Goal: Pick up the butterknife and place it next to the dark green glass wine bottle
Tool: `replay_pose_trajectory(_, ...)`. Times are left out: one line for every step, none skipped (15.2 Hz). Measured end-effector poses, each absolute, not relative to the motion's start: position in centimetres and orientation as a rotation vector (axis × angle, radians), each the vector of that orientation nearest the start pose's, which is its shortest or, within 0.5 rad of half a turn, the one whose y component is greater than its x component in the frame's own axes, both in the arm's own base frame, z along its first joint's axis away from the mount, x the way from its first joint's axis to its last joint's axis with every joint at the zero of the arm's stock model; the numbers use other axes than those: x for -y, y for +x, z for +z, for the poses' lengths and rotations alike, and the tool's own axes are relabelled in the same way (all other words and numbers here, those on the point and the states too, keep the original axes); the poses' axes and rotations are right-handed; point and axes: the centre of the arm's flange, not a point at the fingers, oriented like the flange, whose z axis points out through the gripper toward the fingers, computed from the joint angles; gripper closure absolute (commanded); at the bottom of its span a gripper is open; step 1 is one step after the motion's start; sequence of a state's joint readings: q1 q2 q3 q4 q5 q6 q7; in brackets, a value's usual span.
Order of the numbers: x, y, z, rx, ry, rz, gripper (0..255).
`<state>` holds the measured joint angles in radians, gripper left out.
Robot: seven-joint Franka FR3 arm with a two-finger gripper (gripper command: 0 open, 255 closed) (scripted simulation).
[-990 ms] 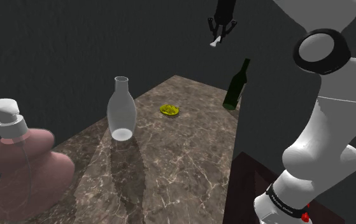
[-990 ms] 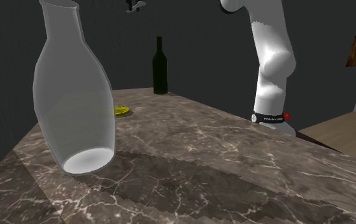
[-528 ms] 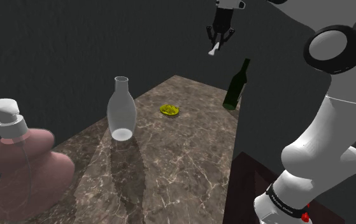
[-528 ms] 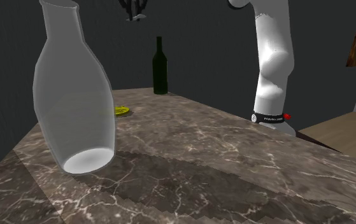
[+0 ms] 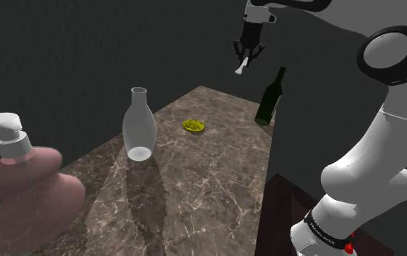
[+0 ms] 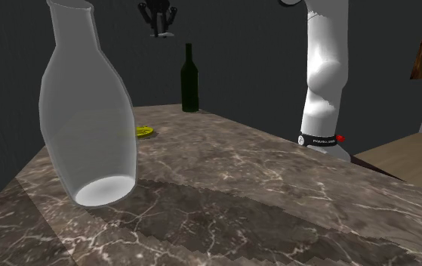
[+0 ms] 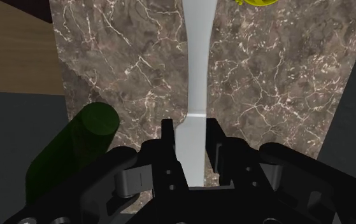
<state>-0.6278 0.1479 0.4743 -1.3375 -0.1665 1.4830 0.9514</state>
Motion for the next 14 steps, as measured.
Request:
replay_pose_trajectory(13.2, 57.2, 64.6, -1.721, -2.729, -0.081, 255)
replay_pose_trajectory(13.2, 57.1, 64.0, -1.722, -2.729, -0.081, 255)
replay_pose_trajectory(13.2, 57.2, 63.5, -1.722, -2.728, -0.081, 255)
replay_pose_trajectory(13.2, 57.2, 62.9, -1.722, -2.729, -0.081, 255)
replay_pose_trajectory(13.2, 57.2, 62.4, -1.722, -2.728, -0.081, 255)
replay_pose_trajectory(13.2, 57.2, 61.8, -1.722, -2.728, -0.081, 255)
replay_pose_trajectory(13.2, 57.2, 61.3, -1.722, -2.729, -0.081, 255)
replay_pose_trajectory(13.1, 57.2, 60.7, -1.722, -2.729, -0.081, 255)
replay_pose_trajectory(13.2, 57.2, 60.2, -1.722, -2.729, -0.081, 255)
replay_pose_trajectory(13.2, 57.3, 59.8, -1.722, -2.728, -0.081, 255)
replay_pose_trajectory(13.1, 57.3, 59.3, -1.722, -2.729, -0.081, 255)
replay_pose_trajectory(13.1, 57.2, 58.8, -1.722, -2.728, -0.081, 255)
replay_pose_trajectory(13.2, 57.3, 58.1, -1.722, -2.729, -0.081, 255)
replay_pose_trajectory(13.2, 57.2, 57.6, -1.722, -2.728, -0.081, 255)
